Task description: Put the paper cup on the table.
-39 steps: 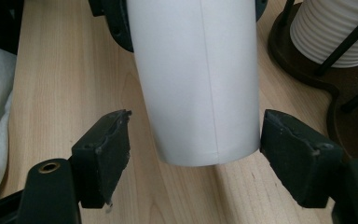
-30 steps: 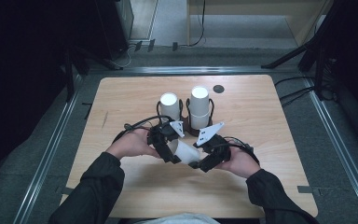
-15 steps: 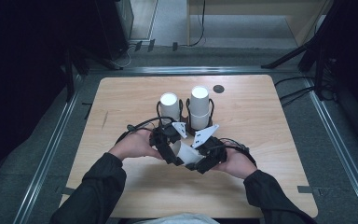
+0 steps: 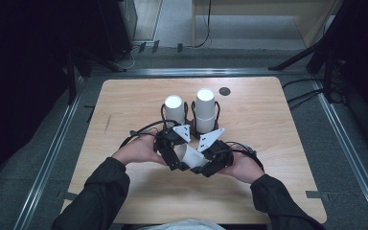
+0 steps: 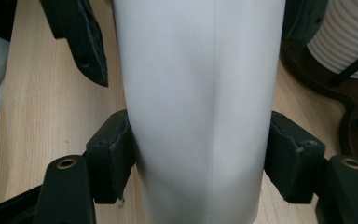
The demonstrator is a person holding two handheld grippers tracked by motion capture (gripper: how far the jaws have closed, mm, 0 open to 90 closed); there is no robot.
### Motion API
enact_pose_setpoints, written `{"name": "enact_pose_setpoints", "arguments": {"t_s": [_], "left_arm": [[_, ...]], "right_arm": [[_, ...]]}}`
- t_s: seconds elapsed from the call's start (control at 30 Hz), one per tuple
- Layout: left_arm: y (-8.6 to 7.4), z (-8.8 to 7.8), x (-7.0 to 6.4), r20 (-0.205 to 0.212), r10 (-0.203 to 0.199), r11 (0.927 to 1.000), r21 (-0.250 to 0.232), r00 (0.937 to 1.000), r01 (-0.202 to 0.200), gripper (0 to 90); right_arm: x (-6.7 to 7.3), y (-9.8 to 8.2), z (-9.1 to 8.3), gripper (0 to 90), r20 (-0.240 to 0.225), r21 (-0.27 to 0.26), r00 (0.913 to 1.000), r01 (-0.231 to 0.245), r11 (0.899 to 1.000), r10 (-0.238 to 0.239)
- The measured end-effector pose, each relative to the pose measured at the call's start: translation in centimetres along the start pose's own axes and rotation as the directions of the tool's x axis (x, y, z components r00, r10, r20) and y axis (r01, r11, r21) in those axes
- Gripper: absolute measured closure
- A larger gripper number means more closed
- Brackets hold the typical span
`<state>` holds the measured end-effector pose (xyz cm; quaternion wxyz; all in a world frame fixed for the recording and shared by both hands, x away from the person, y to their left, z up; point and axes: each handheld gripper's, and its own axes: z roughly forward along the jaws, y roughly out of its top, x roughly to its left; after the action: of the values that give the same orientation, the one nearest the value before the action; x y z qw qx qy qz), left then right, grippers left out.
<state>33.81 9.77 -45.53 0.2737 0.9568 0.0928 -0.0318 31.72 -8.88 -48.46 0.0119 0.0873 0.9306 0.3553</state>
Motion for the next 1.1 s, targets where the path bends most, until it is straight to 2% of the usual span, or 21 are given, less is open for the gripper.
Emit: {"name": "enact_pose_setpoints", "arguments": {"t_s": [0.17,0.23,0.37,0.53,0.57,0.63,0.8,0.9,0.93,1.0,1.03,1.1], "left_arm": [[-0.5,-0.2,0.3,0.015,-0.025,0.9985,-0.047,0.9996,0.026,1.9],[-0.7,-0.4,0.3,0.003,-0.025,0.9975,-0.066,0.9997,0.025,1.9],[-1.1,-0.7,0.3,-0.004,-0.030,0.9930,-0.115,0.9995,0.029,1.9],[-1.8,-0.8,0.1,-0.005,-0.053,0.9879,-0.147,0.9986,0.051,1.9],[-2.1,-0.9,0.0,-0.001,-0.057,0.9848,-0.164,0.9983,0.057,2.0],[-2.3,-0.9,-0.2,-0.015,-0.061,0.9829,-0.175,0.9980,0.058,1.9],[-3.0,-1.0,-0.4,0.001,-0.087,0.9723,-0.218,0.9962,0.085,2.0],[-3.1,-0.8,-0.5,0.007,-0.097,0.9657,-0.241,0.9953,0.096,2.1],[-3.1,-0.8,-0.5,0.007,-0.097,0.9657,-0.241,0.9953,0.096,2.1],[-3.1,-0.6,-0.5,0.024,-0.115,0.9549,-0.273,0.9931,0.117,2.2],[-3.1,-0.6,-0.5,0.022,-0.115,0.9526,-0.281,0.9931,0.117,3.0],[-3.1,-0.6,-0.4,0.044,-0.119,0.9443,-0.304,0.9919,0.127,6.8]], "right_arm": [[-0.1,-0.1,-0.4,31.5,0.002,-0.018,0.9999,-0.011,1.000,0.011],[-0.2,-0.1,-0.6,31.5,0.000,-0.027,0.9999,-0.012,1.000,0.012],[-0.3,-0.1,-1.1,31.5,0.002,-0.050,0.9998,-0.020,0.999,0.020],[-0.4,-0.1,-1.4,31.4,0.000,-0.063,0.9997,-0.024,0.998,0.024],[-0.4,-0.1,-1.5,31.4,-0.005,-0.068,0.9997,-0.026,0.997,0.026],[-0.3,-0.1,-1.6,31.4,-0.002,-0.073,0.9997,-0.026,0.997,0.026],[-0.2,-0.1,-1.6,31.3,-0.016,-0.074,0.9997,-0.021,0.997,0.020],[-0.2,0.0,-1.7,31.3,-0.024,-0.094,0.9994,-0.028,0.995,0.026],[-0.2,0.0,-1.7,31.3,-0.024,-0.094,0.9994,-0.028,0.995,0.026],[-0.2,0.0,-1.9,31.3,-0.030,-0.104,0.9989,-0.038,0.994,0.035],[-0.3,0.0,-1.9,31.3,-0.031,-0.106,0.9988,-0.040,0.994,0.037],[-0.3,0.0,-1.9,31.3,-0.035,-0.109,0.9987,-0.040,0.993,0.037]]}}
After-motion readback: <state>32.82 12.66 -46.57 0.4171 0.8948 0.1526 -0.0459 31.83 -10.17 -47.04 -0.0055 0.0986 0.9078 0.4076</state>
